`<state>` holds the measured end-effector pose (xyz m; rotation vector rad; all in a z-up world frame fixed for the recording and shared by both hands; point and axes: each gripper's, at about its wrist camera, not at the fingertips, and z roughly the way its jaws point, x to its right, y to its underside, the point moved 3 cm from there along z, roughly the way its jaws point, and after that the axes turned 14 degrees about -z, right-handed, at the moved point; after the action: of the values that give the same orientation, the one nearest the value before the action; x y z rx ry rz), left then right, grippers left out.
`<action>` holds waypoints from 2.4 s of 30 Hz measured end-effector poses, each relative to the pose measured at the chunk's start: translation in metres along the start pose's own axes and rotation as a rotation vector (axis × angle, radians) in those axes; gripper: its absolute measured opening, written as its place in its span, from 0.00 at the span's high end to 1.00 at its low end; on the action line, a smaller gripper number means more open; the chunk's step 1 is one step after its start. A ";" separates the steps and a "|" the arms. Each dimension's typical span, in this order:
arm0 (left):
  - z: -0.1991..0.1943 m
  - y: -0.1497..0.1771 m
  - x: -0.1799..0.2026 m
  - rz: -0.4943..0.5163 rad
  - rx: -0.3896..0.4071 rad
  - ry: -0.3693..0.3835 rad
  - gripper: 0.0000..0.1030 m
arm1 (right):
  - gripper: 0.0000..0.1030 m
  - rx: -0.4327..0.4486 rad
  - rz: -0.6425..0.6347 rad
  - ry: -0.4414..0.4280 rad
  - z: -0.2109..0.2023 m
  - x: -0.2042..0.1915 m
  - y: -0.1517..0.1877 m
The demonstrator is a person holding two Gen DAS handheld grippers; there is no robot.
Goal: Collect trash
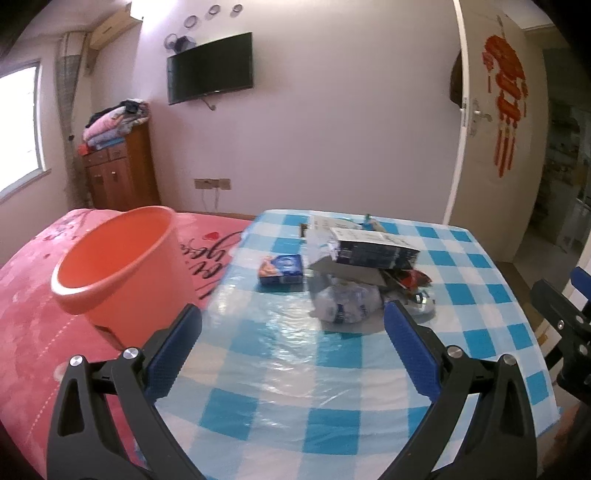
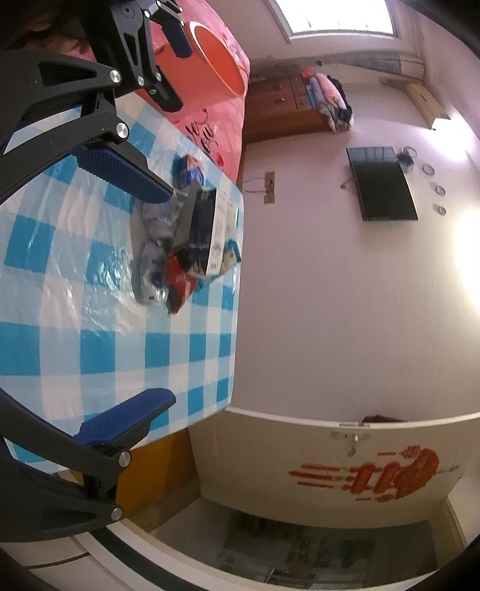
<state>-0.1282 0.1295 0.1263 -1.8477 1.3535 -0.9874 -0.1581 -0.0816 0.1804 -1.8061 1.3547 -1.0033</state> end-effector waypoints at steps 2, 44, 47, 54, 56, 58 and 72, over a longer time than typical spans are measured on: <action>-0.008 -0.002 -0.008 -0.016 0.024 -0.017 0.04 | 0.04 0.004 -0.023 -0.014 -0.004 -0.009 -0.002; 0.003 0.027 -0.030 0.072 0.046 -0.076 0.04 | 0.04 -0.095 -0.012 -0.217 0.039 -0.024 0.034; 0.019 0.033 -0.018 0.103 -0.008 -0.031 0.04 | 0.04 -0.119 0.017 -0.220 0.054 -0.013 0.042; 0.054 0.016 0.004 0.138 -0.042 0.072 0.04 | 0.04 -0.179 0.083 -0.255 0.086 0.007 0.053; 0.065 0.008 0.005 0.128 -0.051 0.075 0.04 | 0.04 -0.186 0.097 -0.274 0.094 0.011 0.053; 0.082 -0.003 0.002 0.092 -0.075 0.079 0.04 | 0.04 -0.189 0.100 -0.293 0.101 0.012 0.049; 0.202 -0.037 -0.020 -0.058 -0.215 -0.004 0.04 | 0.26 -0.192 0.079 -0.414 0.173 0.018 -0.015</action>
<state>0.0587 0.1709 0.0491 -2.0567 1.4586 -0.8949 0.0025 -0.0849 0.1117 -1.9483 1.2785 -0.4334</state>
